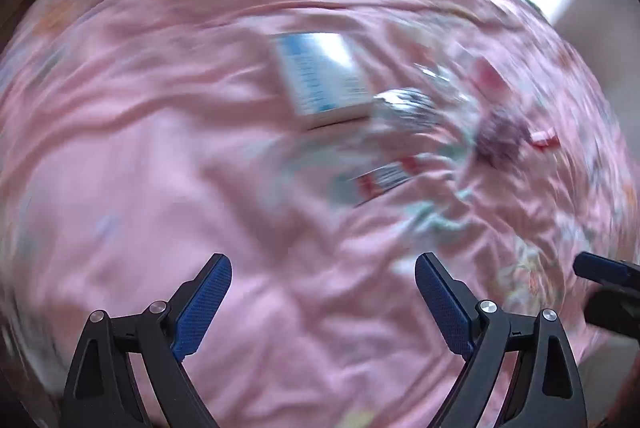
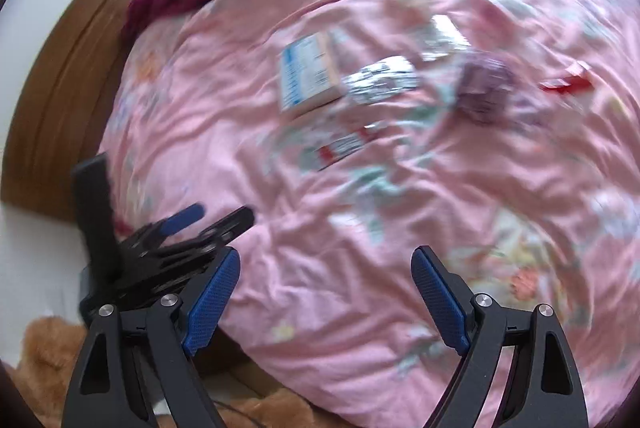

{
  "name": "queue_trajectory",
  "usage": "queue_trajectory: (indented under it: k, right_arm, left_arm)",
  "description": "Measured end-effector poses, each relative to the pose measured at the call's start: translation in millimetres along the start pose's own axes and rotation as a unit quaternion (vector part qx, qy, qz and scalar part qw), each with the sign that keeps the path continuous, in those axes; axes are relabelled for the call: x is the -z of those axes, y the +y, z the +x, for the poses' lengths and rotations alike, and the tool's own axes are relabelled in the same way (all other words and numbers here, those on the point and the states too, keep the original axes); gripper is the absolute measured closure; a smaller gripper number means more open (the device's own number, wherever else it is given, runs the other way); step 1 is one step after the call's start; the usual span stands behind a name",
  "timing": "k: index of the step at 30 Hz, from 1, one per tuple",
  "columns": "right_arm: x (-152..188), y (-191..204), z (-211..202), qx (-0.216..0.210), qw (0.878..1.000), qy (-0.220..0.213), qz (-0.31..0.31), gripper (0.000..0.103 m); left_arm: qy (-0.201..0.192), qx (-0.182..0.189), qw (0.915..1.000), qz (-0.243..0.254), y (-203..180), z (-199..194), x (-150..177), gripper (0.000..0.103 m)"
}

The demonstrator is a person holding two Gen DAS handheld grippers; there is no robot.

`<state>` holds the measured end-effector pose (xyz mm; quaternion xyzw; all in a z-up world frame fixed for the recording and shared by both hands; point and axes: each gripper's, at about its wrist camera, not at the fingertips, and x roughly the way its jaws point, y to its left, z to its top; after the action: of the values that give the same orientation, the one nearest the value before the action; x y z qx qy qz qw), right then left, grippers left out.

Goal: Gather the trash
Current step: 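Move both tools back over the bed toward the remaining trash, then grasp the red-and-white ointment tube with left tool while right tool grasps crumpled paper ball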

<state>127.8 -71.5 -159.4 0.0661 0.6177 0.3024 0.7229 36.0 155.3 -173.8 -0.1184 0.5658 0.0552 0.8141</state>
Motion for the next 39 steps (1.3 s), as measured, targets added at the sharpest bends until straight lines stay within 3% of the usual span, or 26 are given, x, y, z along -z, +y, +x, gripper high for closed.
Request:
queue_trajectory:
  k: [4,8,13,16,21,24,25,27,28,29,39]
  right_arm:
    - [0.2,-33.1,-6.0,-0.005,0.999,-0.001,0.038,0.016]
    - [1.9,-55.5,-12.0,-0.016,0.998,0.001,0.056,0.016]
    - [-4.5,-78.7,-7.8,-0.028,0.997,0.008,0.069,0.016]
    - [-8.0,-90.6,-5.5,-0.034,0.996,0.010,0.079,0.016]
    - [-9.5,-107.3,-0.5,-0.041,0.993,0.017,0.105,0.016]
    - [-12.6,-110.5,2.5,-0.044,0.993,0.020,0.110,0.016]
    - [-13.6,-110.4,2.8,-0.044,0.993,0.020,0.108,0.016]
    - [-15.0,-109.7,4.2,-0.044,0.993,0.022,0.107,0.016]
    - [-15.5,-109.6,5.1,-0.044,0.993,0.023,0.107,0.016]
    - [-15.9,-109.5,6.2,-0.044,0.993,0.024,0.107,0.016]
    - [-25.0,-103.9,10.8,-0.041,0.994,0.031,0.099,0.016]
  left_arm:
    - [0.025,-0.009,0.9977,0.063,-30.9,40.4,-33.8,0.010]
    - [0.059,-0.025,0.9951,0.075,-40.9,79.2,-54.0,0.010]
    - [0.092,-0.020,0.9913,0.092,-49.8,111.9,-57.6,0.010]
    - [0.105,-0.042,0.9868,0.116,-55.7,126.5,-56.7,0.009]
    - [0.104,-0.044,0.9888,0.097,-52.1,132.8,-63.2,0.010]
    - [0.103,-0.058,0.9873,0.106,-58.0,133.4,-66.6,0.024]
    - [0.102,-0.059,0.9866,0.113,-61.4,133.7,-67.0,0.033]
    - [0.104,-0.057,0.9849,0.126,-73.8,137.2,-69.5,0.055]
    - [0.104,-0.049,0.9852,0.127,-75.7,137.3,-70.8,0.075]
    - [0.105,-0.039,0.9862,0.123,-77.0,137.2,-72.5,0.086]
    - [0.097,0.002,0.9906,0.097,-70.4,127.5,-83.2,0.095]
